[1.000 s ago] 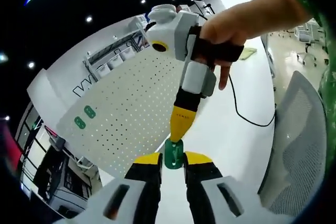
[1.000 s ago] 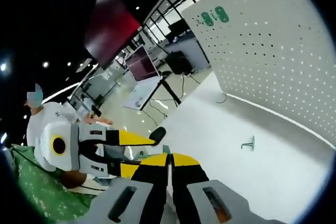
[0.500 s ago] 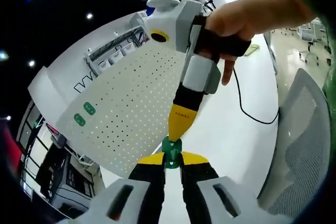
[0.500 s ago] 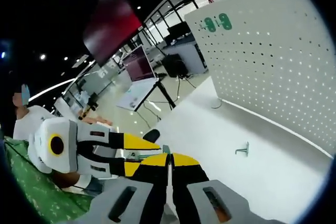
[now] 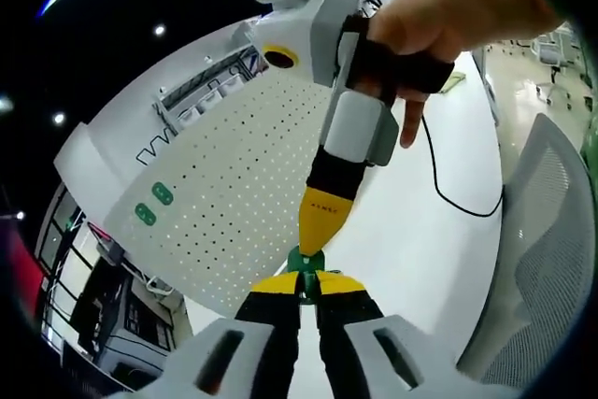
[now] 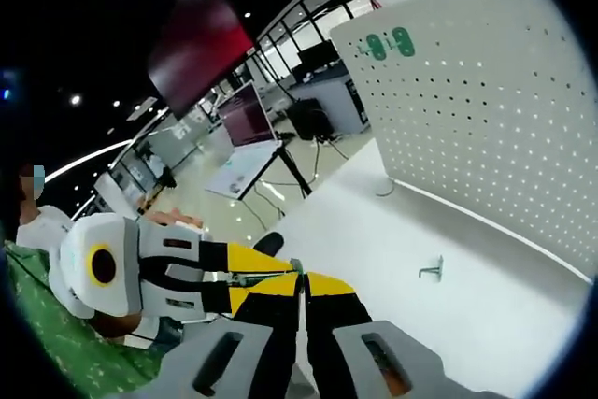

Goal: Insert the hook assembly into the mounting plate slot until the hook locks in place.

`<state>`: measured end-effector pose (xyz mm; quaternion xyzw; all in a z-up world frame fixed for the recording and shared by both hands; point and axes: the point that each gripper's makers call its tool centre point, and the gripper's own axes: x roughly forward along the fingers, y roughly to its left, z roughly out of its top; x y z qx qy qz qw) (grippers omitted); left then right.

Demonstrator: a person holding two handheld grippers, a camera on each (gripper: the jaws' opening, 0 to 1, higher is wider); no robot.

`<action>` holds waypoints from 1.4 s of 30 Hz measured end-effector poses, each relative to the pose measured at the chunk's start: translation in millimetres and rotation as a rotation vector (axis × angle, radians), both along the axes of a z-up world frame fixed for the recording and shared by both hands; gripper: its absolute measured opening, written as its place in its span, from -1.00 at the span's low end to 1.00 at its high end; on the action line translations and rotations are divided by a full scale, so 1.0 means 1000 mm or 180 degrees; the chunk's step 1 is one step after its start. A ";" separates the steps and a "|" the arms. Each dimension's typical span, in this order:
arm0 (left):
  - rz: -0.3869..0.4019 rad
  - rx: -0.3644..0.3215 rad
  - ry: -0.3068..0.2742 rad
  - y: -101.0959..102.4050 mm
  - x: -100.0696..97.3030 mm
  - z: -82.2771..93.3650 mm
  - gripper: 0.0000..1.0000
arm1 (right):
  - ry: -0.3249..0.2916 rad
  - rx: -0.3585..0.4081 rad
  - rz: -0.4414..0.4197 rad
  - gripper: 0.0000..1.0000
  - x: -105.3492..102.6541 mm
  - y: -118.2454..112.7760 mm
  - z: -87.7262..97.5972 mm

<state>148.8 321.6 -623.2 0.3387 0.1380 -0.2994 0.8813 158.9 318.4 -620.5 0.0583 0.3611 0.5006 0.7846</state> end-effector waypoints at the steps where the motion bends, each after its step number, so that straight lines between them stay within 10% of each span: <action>1: 0.0001 0.0005 0.0004 0.001 0.000 -0.001 -0.90 | -0.0010 -0.0011 0.0008 -1.00 0.000 0.000 0.000; 26: 0.0008 -0.0024 -0.0035 0.003 0.002 -0.005 -0.93 | 0.0024 -0.0070 0.0034 -0.99 0.000 0.002 -0.004; 42: 0.0162 -0.0438 0.0073 0.010 0.003 -0.002 -0.93 | -0.0195 0.0172 -0.0110 -0.84 0.012 -0.003 0.018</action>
